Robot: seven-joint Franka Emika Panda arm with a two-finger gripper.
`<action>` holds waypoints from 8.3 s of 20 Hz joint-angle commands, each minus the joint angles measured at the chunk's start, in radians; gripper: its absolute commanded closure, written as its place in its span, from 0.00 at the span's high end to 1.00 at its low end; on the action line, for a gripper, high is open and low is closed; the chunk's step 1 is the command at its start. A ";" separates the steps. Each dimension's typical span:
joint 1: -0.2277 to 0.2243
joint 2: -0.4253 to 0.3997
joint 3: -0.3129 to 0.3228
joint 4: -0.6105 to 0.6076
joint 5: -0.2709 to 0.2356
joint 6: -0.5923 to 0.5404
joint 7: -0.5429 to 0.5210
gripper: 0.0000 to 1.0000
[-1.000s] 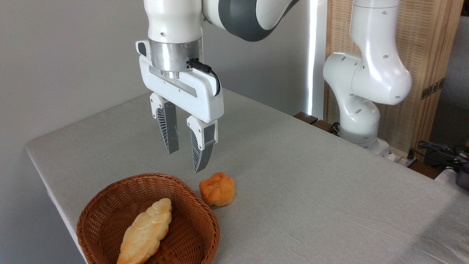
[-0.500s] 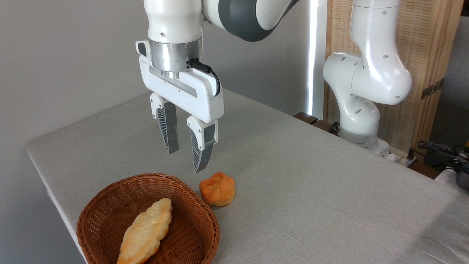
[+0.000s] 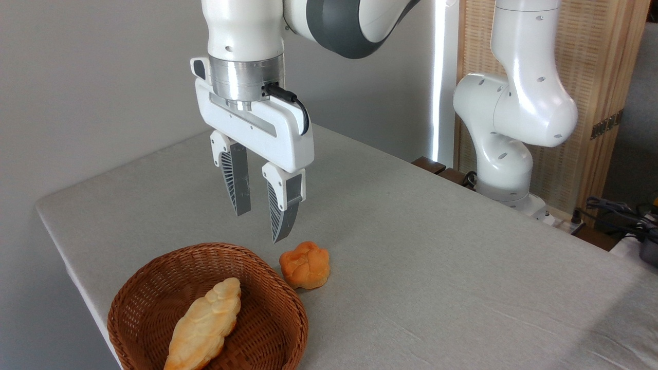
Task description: Put bread into the basket
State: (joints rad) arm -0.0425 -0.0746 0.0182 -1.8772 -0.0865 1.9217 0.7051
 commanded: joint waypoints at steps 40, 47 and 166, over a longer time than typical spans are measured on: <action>-0.002 0.013 0.006 0.030 -0.016 -0.035 0.002 1.00; -0.005 0.027 0.003 0.015 -0.013 -0.081 0.047 1.00; -0.050 0.207 0.006 -0.016 0.017 0.453 0.146 1.00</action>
State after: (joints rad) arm -0.0917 0.1378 0.0197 -1.8955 -0.0635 2.3687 0.8299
